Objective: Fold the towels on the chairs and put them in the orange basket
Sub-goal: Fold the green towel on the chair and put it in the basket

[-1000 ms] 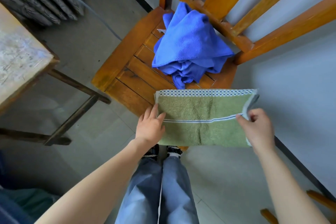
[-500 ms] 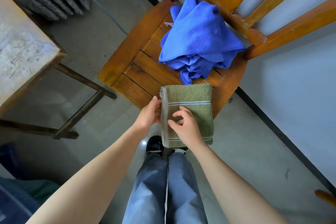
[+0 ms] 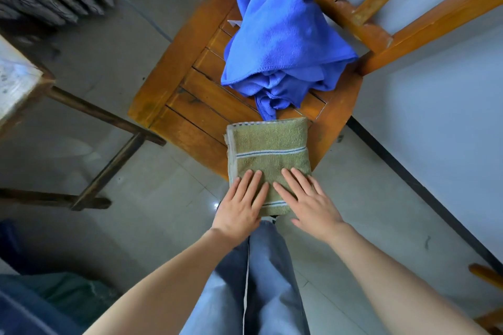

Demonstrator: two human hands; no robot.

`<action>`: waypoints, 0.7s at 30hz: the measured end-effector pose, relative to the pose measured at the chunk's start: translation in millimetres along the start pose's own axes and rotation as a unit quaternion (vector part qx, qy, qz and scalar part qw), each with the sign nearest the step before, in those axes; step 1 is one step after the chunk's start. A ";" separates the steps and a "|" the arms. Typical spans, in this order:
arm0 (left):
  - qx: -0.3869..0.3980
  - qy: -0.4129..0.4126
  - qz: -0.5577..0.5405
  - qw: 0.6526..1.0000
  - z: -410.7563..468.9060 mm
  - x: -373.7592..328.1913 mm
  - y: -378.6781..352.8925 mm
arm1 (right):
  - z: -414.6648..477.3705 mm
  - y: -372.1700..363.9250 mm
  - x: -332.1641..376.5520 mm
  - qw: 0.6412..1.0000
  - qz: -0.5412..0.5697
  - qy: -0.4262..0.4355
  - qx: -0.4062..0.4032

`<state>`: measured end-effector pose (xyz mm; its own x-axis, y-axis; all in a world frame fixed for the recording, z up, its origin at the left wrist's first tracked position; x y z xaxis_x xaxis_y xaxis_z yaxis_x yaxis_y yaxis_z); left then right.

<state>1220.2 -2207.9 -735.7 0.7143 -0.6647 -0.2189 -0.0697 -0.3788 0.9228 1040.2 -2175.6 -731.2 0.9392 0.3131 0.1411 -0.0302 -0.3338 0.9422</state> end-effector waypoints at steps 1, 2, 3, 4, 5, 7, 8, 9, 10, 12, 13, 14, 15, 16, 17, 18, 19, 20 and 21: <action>-0.004 0.008 -0.002 1.000 0.3 1.6 -2.9 | 0.3 -1.7 0.1 1.000 -0.006 0.000 -0.013; -0.014 0.013 -0.002 1.000 1.3 3.1 -4.1 | 0.3 -4.2 0.7 0.999 -0.009 -0.003 -0.032; -0.039 0.013 0.001 0.999 2.2 4.1 -4.0 | 0.3 -6.7 1.8 0.998 -0.010 -0.001 -0.057; -0.069 0.005 0.005 0.998 3.1 4.2 -4.8 | -0.5 -8.9 2.1 0.996 -0.010 0.002 -0.084; -0.094 -0.004 0.006 0.996 4.0 5.2 -6.6 | -0.9 -9.8 2.6 0.993 -0.011 0.005 -0.113; -0.113 -0.014 0.001 0.994 6.9 9.8 -7.1 | -0.7 -9.3 4.2 0.988 -0.011 -0.005 -0.157; -0.116 -0.020 -0.007 0.993 9.8 12.1 -4.5 | 0.0 -9.1 5.7 0.986 -0.004 -0.015 -0.169; -0.123 -0.029 -0.013 0.992 12.8 13.8 -1.4 | 0.6 -7.6 7.0 0.984 0.002 -0.024 -0.178; -0.134 -0.037 -0.018 0.990 15.6 15.0 3.1 | 0.9 -6.1 8.2 0.982 0.006 -0.034 -0.187; -0.156 -0.052 -0.029 0.986 20.9 18.4 13.9 | 1.1 -0.6 8.4 0.978 0.011 -0.047 -0.204; -0.165 -0.058 -0.033 0.984 20.9 19.8 20.4 | 0.3 4.3 8.8 0.976 0.016 -0.049 -0.214; -0.177 -0.065 -0.033 0.982 18.2 20.7 32.7 | -1.3 15.5 10.2 0.972 0.021 -0.049 -0.228; -0.187 -0.071 -0.035 0.979 15.6 21.8 42.7 | -2.3 27.0 11.7 0.969 0.024 -0.049 -0.241; -0.191 -0.074 -0.040 0.978 14.2 22.8 51.8 | -2.5 36.7 12.3 0.966 0.025 -0.052 -0.250; -0.197 -0.076 -0.043 0.977 11.7 23.1 63.9 | -2.9 50.8 13.7 0.964 0.024 -0.056 -0.259; -0.200 -0.076 -0.045 0.976 7.9 22.7 77.1 | -4.5 66.7 15.4 0.962 0.024 -0.059 -0.266; -0.208 -0.072 -0.044 0.975 4.0 21.7 89.8 | -6.9 82.4 16.9 0.959 0.026 -0.063 -0.274; -0.216 -0.069 -0.043 0.973 -1.2 19.1 102.3 | -10.1 97.1 19.2 0.957 0.026 -0.064 -0.282; -0.225 -0.069 -0.044 0.971 -7.5 15.5 116.3 | -15.8 114.5 21.2 0.955 0.022 -0.061 -0.289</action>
<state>1228.4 -2257.4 -629.4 0.6016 -0.7342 -0.3148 0.3211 -0.1387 0.9368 1051.3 -2193.1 -615.5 0.9644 0.1927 0.1813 -0.2215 0.2129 0.9516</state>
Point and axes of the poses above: each hand's wrist, its own z-axis towards the middle knuckle, its own y-axis out of the back of the hand, x = y × z, the point moved 1 cm from there along z, towards the middle knuckle, and after that the axes turned 6 degrees about -x, right-handed, at the moved point
